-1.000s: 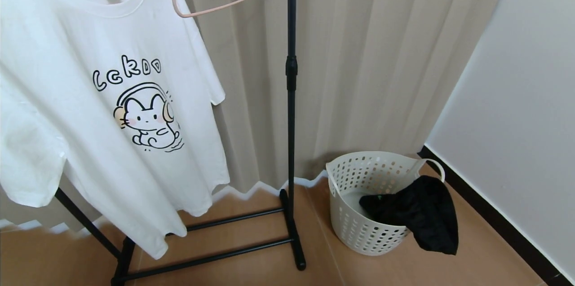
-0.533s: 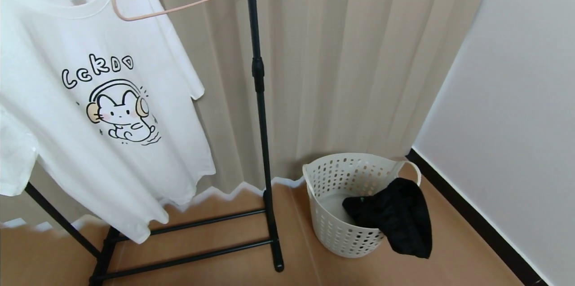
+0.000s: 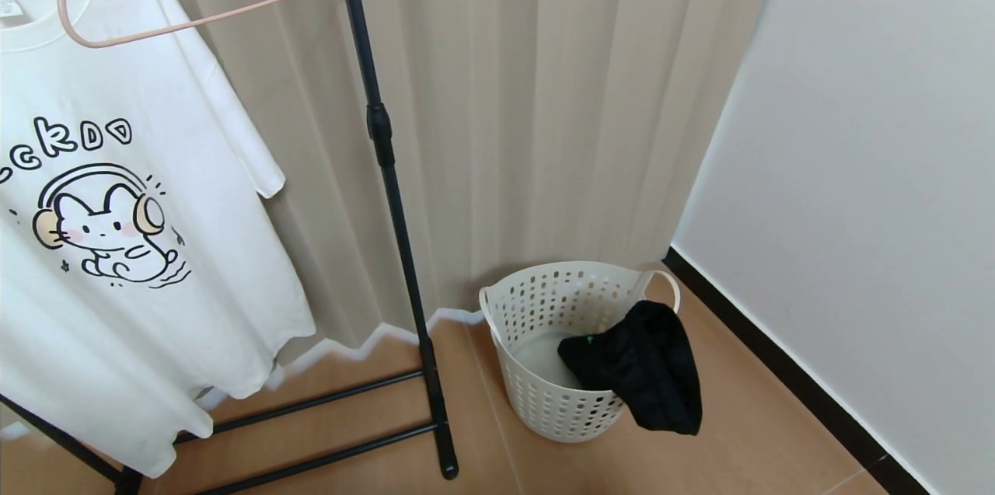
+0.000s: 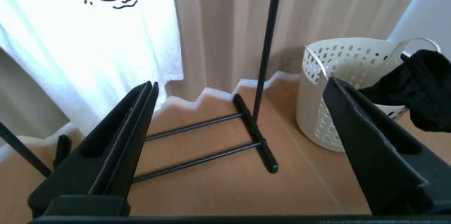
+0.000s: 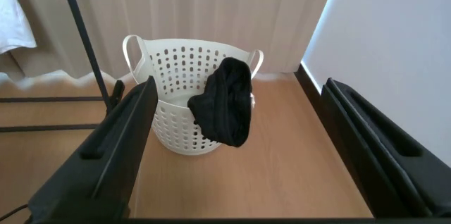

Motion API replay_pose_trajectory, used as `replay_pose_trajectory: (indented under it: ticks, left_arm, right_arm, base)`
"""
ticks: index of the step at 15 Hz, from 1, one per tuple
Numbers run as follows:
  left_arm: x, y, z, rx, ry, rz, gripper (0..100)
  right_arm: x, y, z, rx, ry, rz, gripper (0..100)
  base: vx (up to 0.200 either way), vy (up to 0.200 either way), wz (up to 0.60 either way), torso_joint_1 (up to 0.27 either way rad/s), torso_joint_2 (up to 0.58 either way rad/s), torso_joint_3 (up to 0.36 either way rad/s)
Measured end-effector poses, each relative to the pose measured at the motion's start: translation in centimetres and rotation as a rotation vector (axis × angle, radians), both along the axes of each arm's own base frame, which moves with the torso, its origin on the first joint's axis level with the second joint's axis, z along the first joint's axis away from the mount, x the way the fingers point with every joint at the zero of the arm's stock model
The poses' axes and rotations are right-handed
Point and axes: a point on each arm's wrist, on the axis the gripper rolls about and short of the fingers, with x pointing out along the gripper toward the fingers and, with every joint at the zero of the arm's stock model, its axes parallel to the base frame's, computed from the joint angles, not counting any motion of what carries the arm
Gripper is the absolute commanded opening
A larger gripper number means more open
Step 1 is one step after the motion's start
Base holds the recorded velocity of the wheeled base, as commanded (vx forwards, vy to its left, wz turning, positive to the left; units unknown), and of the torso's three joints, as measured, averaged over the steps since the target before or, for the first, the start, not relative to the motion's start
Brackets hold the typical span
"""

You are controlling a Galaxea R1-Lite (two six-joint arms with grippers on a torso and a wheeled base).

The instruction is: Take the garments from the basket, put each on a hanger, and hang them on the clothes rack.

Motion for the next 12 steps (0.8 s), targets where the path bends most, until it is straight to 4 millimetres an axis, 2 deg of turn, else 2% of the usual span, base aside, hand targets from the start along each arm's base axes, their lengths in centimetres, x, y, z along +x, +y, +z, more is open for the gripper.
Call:
replay_pose_trajectory:
  ticks: [5,12]
  left_arm:
    - [0.00,0.00,-0.02,0.000,0.001,0.000,100]
    - [0.00,0.00,-0.03,0.000,0.002,0.000,100]
  right_arm:
    - [0.00,0.00,0.00,0.000,0.000,0.000,100]
    - [0.00,0.00,0.00,0.000,0.000,0.000,100]
  base:
    - [0.000,0.000,0.00,0.000,0.00,0.000]
    - [0.000,0.000,0.00,0.002,0.00,-0.172]
